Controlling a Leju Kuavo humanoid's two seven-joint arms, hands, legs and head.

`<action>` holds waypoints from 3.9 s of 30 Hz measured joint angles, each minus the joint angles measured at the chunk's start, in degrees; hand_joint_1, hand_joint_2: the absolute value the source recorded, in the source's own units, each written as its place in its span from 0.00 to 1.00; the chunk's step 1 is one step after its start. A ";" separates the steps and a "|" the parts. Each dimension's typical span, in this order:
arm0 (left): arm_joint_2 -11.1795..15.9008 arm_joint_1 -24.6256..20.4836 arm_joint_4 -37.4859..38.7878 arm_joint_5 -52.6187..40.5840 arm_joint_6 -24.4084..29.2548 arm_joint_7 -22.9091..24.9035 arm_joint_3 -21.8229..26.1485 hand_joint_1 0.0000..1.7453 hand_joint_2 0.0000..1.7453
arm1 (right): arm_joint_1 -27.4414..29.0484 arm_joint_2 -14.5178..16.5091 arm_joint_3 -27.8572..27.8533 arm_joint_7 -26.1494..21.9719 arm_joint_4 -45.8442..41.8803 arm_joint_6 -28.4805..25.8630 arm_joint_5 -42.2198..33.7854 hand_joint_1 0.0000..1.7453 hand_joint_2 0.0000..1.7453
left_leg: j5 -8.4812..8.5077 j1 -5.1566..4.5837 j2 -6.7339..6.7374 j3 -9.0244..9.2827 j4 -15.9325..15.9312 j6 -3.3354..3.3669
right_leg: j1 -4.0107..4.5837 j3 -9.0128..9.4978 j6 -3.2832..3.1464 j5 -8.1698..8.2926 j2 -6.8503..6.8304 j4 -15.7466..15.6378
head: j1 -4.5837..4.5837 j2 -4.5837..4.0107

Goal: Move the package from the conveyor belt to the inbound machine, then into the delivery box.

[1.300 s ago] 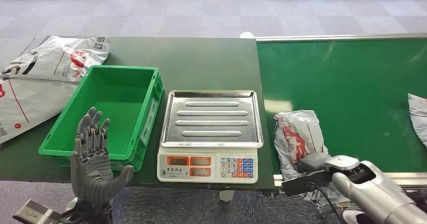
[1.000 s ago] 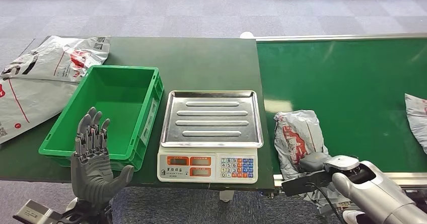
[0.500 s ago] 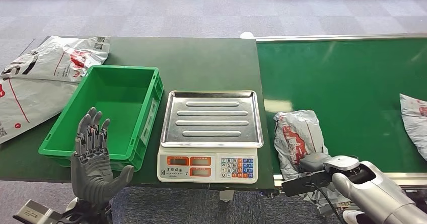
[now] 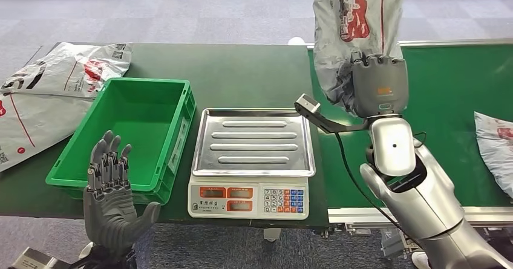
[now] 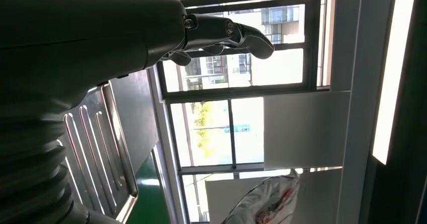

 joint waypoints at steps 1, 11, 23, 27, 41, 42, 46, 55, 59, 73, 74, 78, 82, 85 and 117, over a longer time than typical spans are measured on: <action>-0.03 -0.01 -0.01 -0.02 -0.05 -0.01 0.00 0.00 1.00 | 0.05 0.21 -0.37 0.01 -0.50 -0.11 -0.07 1.00 1.00 | -0.01 -0.01 0.03 0.00 0.00 0.01 | -0.01 -0.02 0.02 0.01 0.06 0.00 | 0.00 0.00; -0.29 -0.02 -0.01 -0.04 -0.10 -0.01 0.00 0.00 1.00 | 0.40 1.09 -1.77 0.02 -2.42 0.04 -0.19 1.00 1.00 | -0.02 -0.06 0.10 0.02 0.02 0.04 | -0.08 -0.03 0.10 0.07 0.13 -0.01 | 0.00 0.00; -0.33 -0.04 0.02 0.02 -0.56 -0.01 0.01 0.00 1.00 | 0.27 1.61 -1.78 -1.13 -2.37 1.10 -0.61 1.00 1.00 | -0.05 -0.06 0.08 -0.18 -0.01 0.06 | -0.07 0.00 0.10 0.06 0.10 0.00 | 0.00 0.00; -0.39 -1.69 1.79 0.20 -3.84 0.02 0.03 0.00 1.00 | -6.47 9.18 2.38 -18.52 9.97 5.80 -2.86 1.00 1.00 | -0.22 -0.07 0.88 -0.12 -0.10 -0.16 | 0.01 -0.02 -0.08 0.16 0.87 0.01 | 0.04 0.00; -0.58 -3.37 4.09 -0.08 -3.68 0.04 0.00 0.00 1.00 | -17.75 27.80 13.52 -27.66 41.82 1.38 -5.52 1.00 1.00 | 0.28 0.09 0.44 -0.18 -0.12 -0.37 | 0.25 -0.40 -0.29 0.33 0.43 0.03 | 0.03 0.00; -0.57 -3.36 4.10 -0.10 -3.64 0.04 0.00 0.00 1.00 | -17.97 28.13 13.76 -27.76 42.44 1.38 -5.59 1.00 1.00 | 0.27 0.09 0.44 -0.18 -0.12 -0.37 | 0.24 -0.40 -0.29 0.34 0.43 0.03 | 0.03 0.00; -0.52 -3.18 4.04 0.04 -3.37 0.03 0.00 0.00 1.00 | -18.35 29.64 14.84 -28.40 44.56 1.46 -6.55 1.00 1.00 | 0.27 0.07 0.46 -0.17 -0.12 -0.36 | 0.24 -0.40 -0.29 0.34 0.44 0.02 | 0.03 0.00; -0.33 -2.24 3.96 0.09 -3.54 0.00 0.00 0.00 1.00 | -18.24 32.21 16.54 -29.24 48.10 1.60 -9.81 0.50 0.75 | 0.27 0.08 0.46 -0.17 -0.12 -0.37 | 0.26 -0.42 -0.29 0.34 0.44 0.02 | 0.03 0.00; -0.28 -1.97 3.95 0.09 -3.59 0.00 0.00 0.00 1.00 | -18.22 32.41 16.60 -30.68 48.77 2.43 -11.48 0.00 0.00 | 0.27 0.08 0.46 -0.17 -0.12 -0.36 | 0.25 -0.42 -0.29 0.34 0.44 0.02 | 0.03 0.00; 0.39 -1.97 3.98 0.22 -3.90 0.00 0.00 0.00 1.00 | -17.88 29.15 14.03 -50.14 42.00 15.41 -35.43 0.00 0.00 | 0.27 0.08 0.51 -0.15 -0.10 -0.36 | 0.24 -0.46 -0.30 0.35 0.47 0.02 | 0.03 0.00; 0.44 -1.95 3.98 0.24 -3.89 0.00 0.00 0.00 1.00 | -17.71 28.70 13.77 -51.69 41.03 16.50 -37.57 0.00 0.00 | 0.27 0.08 0.51 -0.15 -0.10 -0.36 | 0.24 -0.45 -0.30 0.35 0.47 0.02 | 0.03 0.00; 0.60 -1.94 3.97 0.24 -3.89 -0.01 0.00 0.00 1.00 | -16.79 27.13 12.81 -55.94 37.55 19.40 -43.67 0.00 0.00 | 0.26 0.07 0.51 -0.16 -0.10 -0.36 | 0.24 -0.45 -0.30 0.35 0.46 0.01 | 0.03 0.00; 0.64 -1.94 3.97 0.24 -3.89 -0.01 0.00 0.00 1.00 | -16.35 26.19 12.36 -56.51 35.67 19.87 -44.52 0.00 0.00 | 0.26 0.07 0.53 -0.15 -0.10 -0.36 | 0.24 -0.45 -0.30 0.35 0.47 0.01 | 0.03 0.00; 0.70 -1.94 3.97 0.24 -3.89 -0.01 0.00 0.00 1.00 | -16.27 25.73 12.33 -56.57 34.95 19.96 -44.56 0.00 0.00 | 0.26 0.07 0.54 -0.15 -0.10 -0.36 | 0.25 -0.45 -0.30 0.35 0.46 0.01 | 0.03 0.00; 0.80 -1.94 3.97 0.24 -3.89 -0.01 0.00 0.00 1.00 | -16.01 24.70 12.32 -56.63 34.22 20.07 -44.58 0.00 0.00 | 0.26 0.07 0.54 -0.15 -0.10 -0.36 | 0.24 -0.45 -0.30 0.35 0.46 0.01 | 0.03 0.00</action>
